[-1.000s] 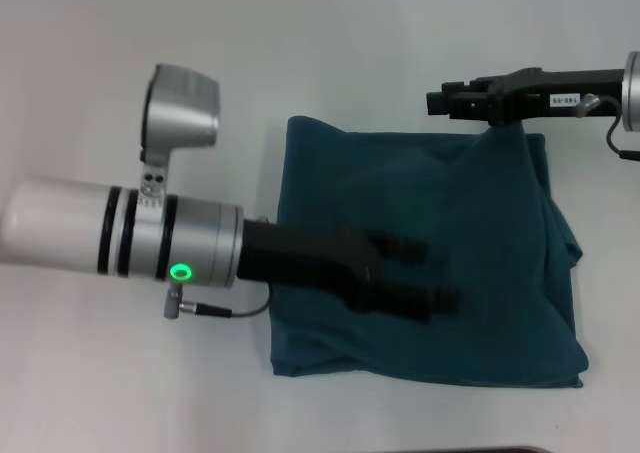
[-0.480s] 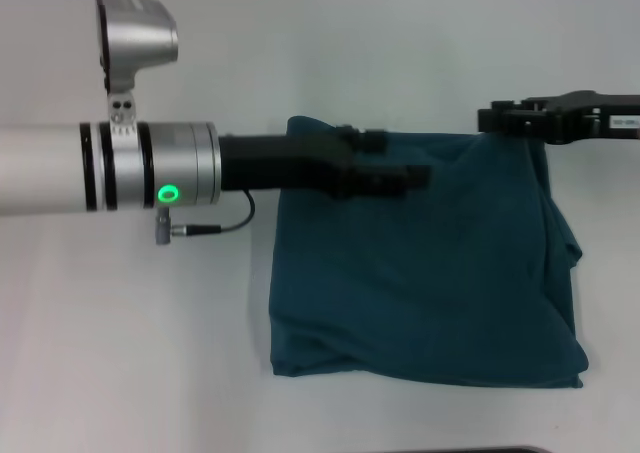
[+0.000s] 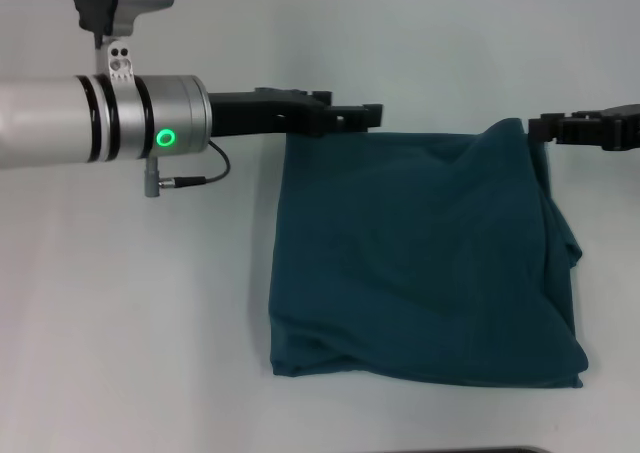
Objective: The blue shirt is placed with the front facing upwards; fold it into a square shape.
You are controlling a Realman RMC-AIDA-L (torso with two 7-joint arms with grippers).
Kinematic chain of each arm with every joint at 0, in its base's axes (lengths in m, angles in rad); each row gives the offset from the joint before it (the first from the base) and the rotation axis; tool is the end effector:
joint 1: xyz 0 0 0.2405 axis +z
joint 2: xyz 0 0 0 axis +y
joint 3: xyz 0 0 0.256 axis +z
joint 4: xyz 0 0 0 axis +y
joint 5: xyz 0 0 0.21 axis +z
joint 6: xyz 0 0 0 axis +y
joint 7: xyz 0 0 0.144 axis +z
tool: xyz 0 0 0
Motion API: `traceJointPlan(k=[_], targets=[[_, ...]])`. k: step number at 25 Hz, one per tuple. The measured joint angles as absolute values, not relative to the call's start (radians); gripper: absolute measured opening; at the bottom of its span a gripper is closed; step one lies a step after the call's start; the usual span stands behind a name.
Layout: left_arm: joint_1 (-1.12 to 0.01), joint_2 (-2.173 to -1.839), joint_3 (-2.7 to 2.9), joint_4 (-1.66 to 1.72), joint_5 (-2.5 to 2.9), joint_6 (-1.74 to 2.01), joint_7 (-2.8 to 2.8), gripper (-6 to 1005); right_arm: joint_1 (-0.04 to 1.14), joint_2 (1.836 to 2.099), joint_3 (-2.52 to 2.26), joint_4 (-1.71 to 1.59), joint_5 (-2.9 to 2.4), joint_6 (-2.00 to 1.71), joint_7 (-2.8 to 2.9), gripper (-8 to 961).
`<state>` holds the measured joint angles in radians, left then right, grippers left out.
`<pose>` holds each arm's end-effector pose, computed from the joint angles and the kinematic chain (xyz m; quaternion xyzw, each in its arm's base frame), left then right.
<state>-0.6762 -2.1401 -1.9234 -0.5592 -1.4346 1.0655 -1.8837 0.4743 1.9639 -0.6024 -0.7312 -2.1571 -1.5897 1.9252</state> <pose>-0.1945 0.3724 -0.0899 -0.8884 -0.3978 -0.2063 0.0995 0.3143 0.3228 0.0604 -0.8541 0.4669 0.1856 0.1343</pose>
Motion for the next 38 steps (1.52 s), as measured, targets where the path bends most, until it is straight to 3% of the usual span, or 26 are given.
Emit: traceJointPlan(k=[17,38], targets=[[-0.695,-2.108,-1.946,-0.555,-1.294,0.973,-2.036,909,0.464,1.951,-0.605,-0.741,-2.169,-1.538,1.932,375],[-0.700,-2.141,-1.934,-0.572,-1.215,0.981,-2.050,908,0.466,1.959,-0.606,-0.734,-2.169,-1.524,1.931,373]])
